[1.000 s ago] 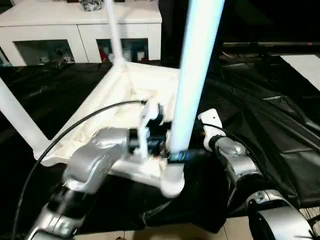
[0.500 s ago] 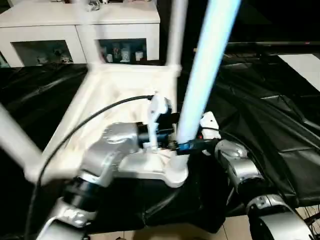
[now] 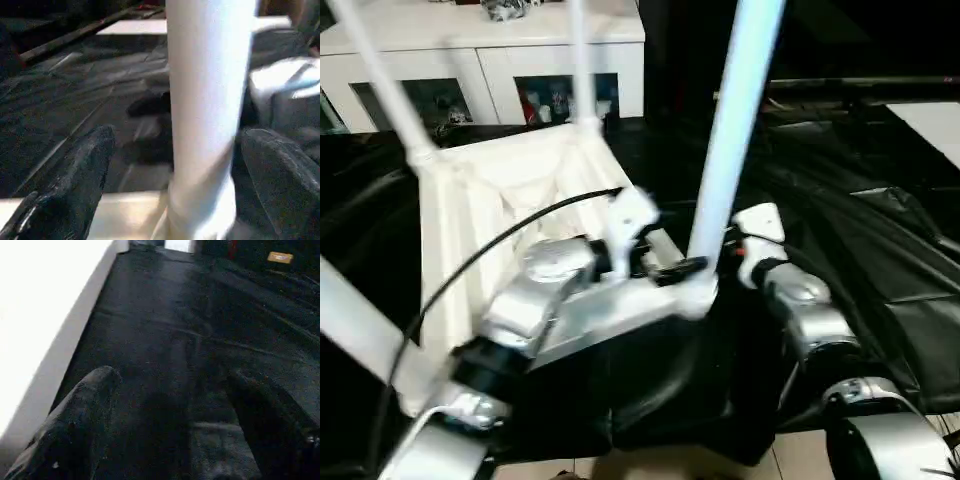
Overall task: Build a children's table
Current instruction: Rotate table base
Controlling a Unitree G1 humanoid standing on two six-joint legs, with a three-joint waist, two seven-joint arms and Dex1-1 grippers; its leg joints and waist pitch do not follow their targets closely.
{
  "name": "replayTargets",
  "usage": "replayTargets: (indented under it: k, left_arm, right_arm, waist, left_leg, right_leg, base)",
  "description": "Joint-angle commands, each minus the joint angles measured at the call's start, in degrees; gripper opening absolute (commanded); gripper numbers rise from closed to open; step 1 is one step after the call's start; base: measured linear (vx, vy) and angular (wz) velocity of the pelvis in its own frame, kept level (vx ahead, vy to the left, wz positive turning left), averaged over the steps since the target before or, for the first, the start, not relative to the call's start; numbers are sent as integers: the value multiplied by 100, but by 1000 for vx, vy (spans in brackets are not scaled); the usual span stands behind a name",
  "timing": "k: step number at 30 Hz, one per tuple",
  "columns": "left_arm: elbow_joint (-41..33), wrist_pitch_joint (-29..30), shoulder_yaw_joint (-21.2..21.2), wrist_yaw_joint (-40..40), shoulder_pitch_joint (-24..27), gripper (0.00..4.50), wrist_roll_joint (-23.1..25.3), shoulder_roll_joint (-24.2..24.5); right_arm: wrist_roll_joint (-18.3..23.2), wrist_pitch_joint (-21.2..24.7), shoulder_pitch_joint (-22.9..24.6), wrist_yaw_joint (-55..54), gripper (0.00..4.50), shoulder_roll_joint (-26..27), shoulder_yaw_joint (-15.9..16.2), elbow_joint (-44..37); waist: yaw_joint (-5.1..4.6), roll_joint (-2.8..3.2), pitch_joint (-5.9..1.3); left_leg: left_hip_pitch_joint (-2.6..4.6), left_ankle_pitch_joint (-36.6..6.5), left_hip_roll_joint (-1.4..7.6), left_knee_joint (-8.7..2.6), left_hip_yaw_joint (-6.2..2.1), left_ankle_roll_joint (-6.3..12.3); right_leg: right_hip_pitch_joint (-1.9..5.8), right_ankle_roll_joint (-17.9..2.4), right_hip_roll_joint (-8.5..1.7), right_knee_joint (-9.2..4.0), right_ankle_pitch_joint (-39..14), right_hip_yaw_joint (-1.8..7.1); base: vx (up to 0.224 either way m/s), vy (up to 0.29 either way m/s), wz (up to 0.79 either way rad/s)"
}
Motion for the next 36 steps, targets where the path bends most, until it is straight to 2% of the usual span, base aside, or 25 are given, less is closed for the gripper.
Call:
replayTargets:
  k: [1, 3, 5, 6, 7, 8, 9, 11, 13, 14, 15, 16, 19, 22, 24, 27, 31, 32, 33, 34, 36]
  left_arm:
    - [39, -64, 119, -106, 120, 447, 117, 193]
    - [-67, -16, 85, -332, 261, 447, 114, 390]
    - [-183, 54, -2, -475, 392, 447, 163, 532]
    - [-197, 58, -30, -495, 419, 447, 184, 561]
    - [-452, 299, -211, -495, 612, 447, 290, 684]
    - [-569, 474, -267, -413, 705, 447, 328, 698]
    - [-662, 636, -301, -340, 774, 447, 338, 691]
    - [-772, 816, -352, -183, 867, 410, 383, 657]
    - [-848, 925, -392, -69, 927, 410, 435, 619]
    - [-944, 1095, -417, 61, 994, 397, 474, 546]
    - [-1057, 1214, -459, 88, 1046, 397, 489, 499]
    - [-1125, 1277, -478, 82, 1070, 369, 476, 480]
    - [-1318, 1460, -546, 100, 1125, 363, 461, 412]
    - [-1197, 1566, -726, 407, 1071, 322, 908, 392]
    - [-1169, 1592, -751, 466, 1059, 313, 973, 383]
    - [-1114, 1953, -747, 755, 968, 286, 1084, 254]
    - [-1119, 2236, -714, 889, 908, 262, 1103, 193]
    - [-1134, 2294, -717, 861, 895, 242, 1078, 197]
    - [-1151, 2331, -726, 798, 891, 242, 1033, 196]
    - [-1169, 2354, -737, 746, 894, 235, 1020, 198]
    - [-1183, 2370, -745, 714, 900, 221, 1016, 197]
  right_arm:
    - [127, 34, 82, 59, 377, -117, -123, -250]
    - [180, 81, 227, 178, 377, -219, -150, -479]
    - [195, 107, 353, 272, 377, -331, -119, -644]
    - [194, 113, 381, 286, 377, -358, -112, -678]
    - [168, 274, 570, 544, 377, -539, -40, -940]
    - [138, 370, 675, 679, 377, -646, 2, -1083]
    - [116, 456, 757, 785, 377, -734, 34, -1200]
    - [60, 600, 881, 890, 377, -875, 81, -1388]
    - [31, 699, 959, 948, 377, -979, 111, -1519]
    - [19, 830, 1066, 1021, 377, -1119, 136, -1729]
    - [26, 916, 1128, 1043, 377, -1193, 142, -1867]
    - [35, 947, 1147, 1047, 377, -1214, 138, -1911]
    - [40, 1010, 1195, 1027, 377, -1267, 122, -2023]
    - [34, 1188, 1332, 1186, 377, -1331, 197, -2379]
    - [55, 1257, 1370, 1264, 377, -1344, 225, -2481]
    - [328, 1452, 1699, 2109, 377, -1555, 536, -3263]
    - [742, 1485, 1987, 2920, 377, -1820, 734, -3906]
    - [827, 1553, 2109, 3202, 377, -1993, 824, -4160]
    - [893, 1604, 2173, 3370, 377, -2100, 856, -4283]
    - [938, 1642, 2227, 3494, 377, -2186, 872, -4384]
    - [965, 1667, 2261, 3567, 377, -2237, 877, -4444]
  waist:
    - [48, 0, -413]
    - [55, -9, -433]
    - [66, -24, -430]
    - [88, -8, -438]
    - [96, -39, -440]
    - [118, -30, -435]
    - [125, -46, -427]
    - [154, -42, -414]
    - [160, -47, -395]
    - [152, -70, -383]
    - [166, -68, -380]
    - [159, -100, -375]
    - [140, -119, -373]
    - [118, -139, -380]
    - [123, -133, -387]
    - [142, -117, -391]
    - [180, -134, -396]
    - [192, -83, -380]
    - [179, -117, -369]
    - [175, -93, -368]
    - [172, -95, -365]
  left_leg:
    - [58, -1587, 287, -452, -174, 38]
    - [64, -1376, 288, -433, -154, 103]
    - [52, -1278, 292, -429, -142, 165]
    - [68, -1212, 294, -418, -134, 191]
    - [55, -1132, 302, -412, -132, 232]
    - [50, -1094, 314, -413, -139, 267]
    - [59, -1078, 310, -407, -119, 307]
    - [57, -1110, 307, -409, -115, 302]
    - [66, -1268, 308, -424, -120, 240]
    - [53, -1357, 307, -433, -131, 196]
    - [87, -1423, 317, -432, -129, 166]
    - [57, -1399, 305, -435, -137, 180]
    - [37, -1364, 295, -431, -140, 199]
    - [22, -1300, 284, -417, -150, 248]
    - [24, -1244, 285, -412, -150, 274]
    - [25, -1200, 293, -404, -147, 352]
    - [13, -1105, 307, -397, -160, 448]
    - [16, -1181, 298, -397, -157, 460]
    - [3, -1280, 304, -409, -163, 459]
    - [9, -1357, 304, -418, -177, 433]
    - [30, -1445, 308, -416, -180, 400]
  right_leg:
    - [252, -1271, -332, -439, -1626, 217]
    - [256, -1378, -324, -394, -1233, 223]
    - [259, -1433, -315, -373, -1055, 223]
    - [256, -1471, -322, -366, -965, 225]
    - [284, -1495, -321, -346, -853, 226]
    - [284, -1491, -336, -347, -835, 229]
    - [271, -1499, -325, -362, -882, 230]
    - [263, -1480, -326, -380, -1053, 234]
    - [248, -1402, -329, -422, -1371, 233]
    - [266, -1324, -330, -437, -1580, 231]
    - [239, -1260, -332, -463, -1724, 237]
    - [256, -1205, -334, -470, -1835, 235]
    - [246, -1120, -338, -490, -1991, 230]
    - [245, -992, -328, -498, -2046, 226]
    - [249, -971, -328, -496, -2000, 226]
    - [249, -1032, -315, -479, -1800, 221]
    - [274, -1096, -330, -463, -1608, 218]
    - [265, -1087, -334, -484, -1740, 218]
    - [270, -1032, -333, -510, -1898, 211]
    - [263, -993, -340, -523, -2067, 206]
    - [245, -965, -336, -546, -2197, 207]
  base:
    - [0, 0, 0]
    - [0, 0, 0]
    - [0, 0, 0]
    - [0, 0, 0]
    - [0, 0, 0]
    - [0, 0, 0]
    - [0, 0, 0]
    - [0, 0, 0]
    - [0, 0, 0]
    - [0, 0, 0]
    - [0, 0, 0]
    - [0, 0, 0]
    - [0, 0, 0]
    - [0, 0, 0]
    - [0, 0, 0]
    - [0, 0, 0]
    - [0, 0, 0]
    - [0, 0, 0]
    - [0, 0, 0]
    - [0, 0, 0]
    - [0, 0, 0]
